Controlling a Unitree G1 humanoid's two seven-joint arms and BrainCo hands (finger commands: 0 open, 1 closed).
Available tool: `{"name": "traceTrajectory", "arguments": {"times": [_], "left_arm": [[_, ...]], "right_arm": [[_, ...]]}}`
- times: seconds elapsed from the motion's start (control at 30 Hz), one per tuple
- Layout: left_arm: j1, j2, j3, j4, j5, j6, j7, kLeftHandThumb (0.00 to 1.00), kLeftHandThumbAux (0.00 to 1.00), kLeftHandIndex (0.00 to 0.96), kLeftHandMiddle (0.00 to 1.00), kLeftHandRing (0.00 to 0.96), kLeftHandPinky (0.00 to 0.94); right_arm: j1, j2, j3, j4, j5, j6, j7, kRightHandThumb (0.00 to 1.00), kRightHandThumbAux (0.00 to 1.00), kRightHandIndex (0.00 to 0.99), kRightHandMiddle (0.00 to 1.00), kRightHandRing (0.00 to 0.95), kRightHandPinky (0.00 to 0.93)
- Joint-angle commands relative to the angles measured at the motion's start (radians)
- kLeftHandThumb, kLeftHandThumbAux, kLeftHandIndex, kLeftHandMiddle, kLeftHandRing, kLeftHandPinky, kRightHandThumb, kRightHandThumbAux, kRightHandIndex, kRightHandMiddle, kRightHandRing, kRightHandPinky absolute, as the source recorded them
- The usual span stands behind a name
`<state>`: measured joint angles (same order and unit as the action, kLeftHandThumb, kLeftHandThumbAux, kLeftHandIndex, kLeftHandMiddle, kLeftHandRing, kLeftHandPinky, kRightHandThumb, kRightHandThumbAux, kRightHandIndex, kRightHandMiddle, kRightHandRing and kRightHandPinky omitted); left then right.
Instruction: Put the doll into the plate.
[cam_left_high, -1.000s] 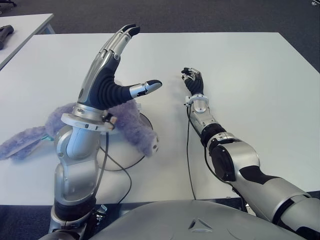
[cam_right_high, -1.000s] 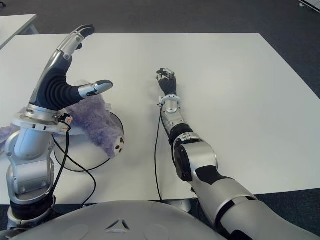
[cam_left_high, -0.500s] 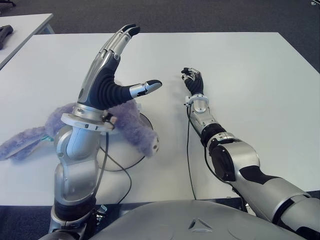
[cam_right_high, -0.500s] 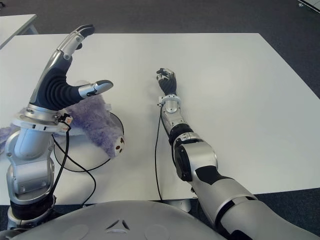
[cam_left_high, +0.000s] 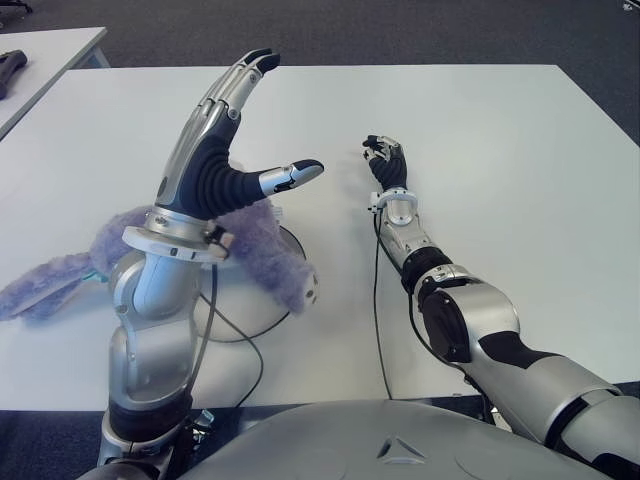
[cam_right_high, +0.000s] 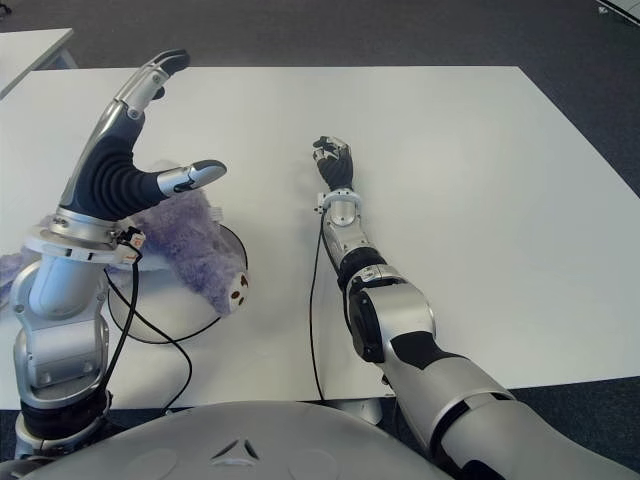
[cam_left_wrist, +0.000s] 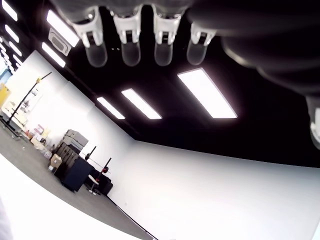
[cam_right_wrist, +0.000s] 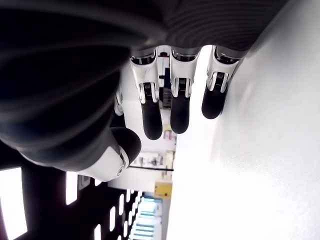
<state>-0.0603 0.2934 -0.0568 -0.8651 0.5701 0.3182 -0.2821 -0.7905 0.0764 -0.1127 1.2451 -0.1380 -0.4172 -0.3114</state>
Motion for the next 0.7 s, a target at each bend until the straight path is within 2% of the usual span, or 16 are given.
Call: {"name": "traceTrajectory", "arguments": {"times": [0.03, 0.7], "left_arm": [[-0.007, -0.005, -0.004, 0.018, 0.014, 0.005, 0.003, 0.009, 0.356, 0.0, 0.0, 0.0, 0.0], [-0.014, -0.012, -0.011, 0.025, 0.022, 0.005, 0.003, 0.009, 0.356, 0.0, 0.0, 0.0, 0.0]], "right_arm": [[0.181, 0.116, -0.011, 0.131, 0.005, 0.16, 0.011, 0.701, 0.74, 0.399, 0.226, 0.175, 0.14], [0.18, 0.113, -0.012, 0.131, 0.006, 0.161, 0.014, 0.701, 0.74, 0.399, 0.226, 0.175, 0.14]]}}
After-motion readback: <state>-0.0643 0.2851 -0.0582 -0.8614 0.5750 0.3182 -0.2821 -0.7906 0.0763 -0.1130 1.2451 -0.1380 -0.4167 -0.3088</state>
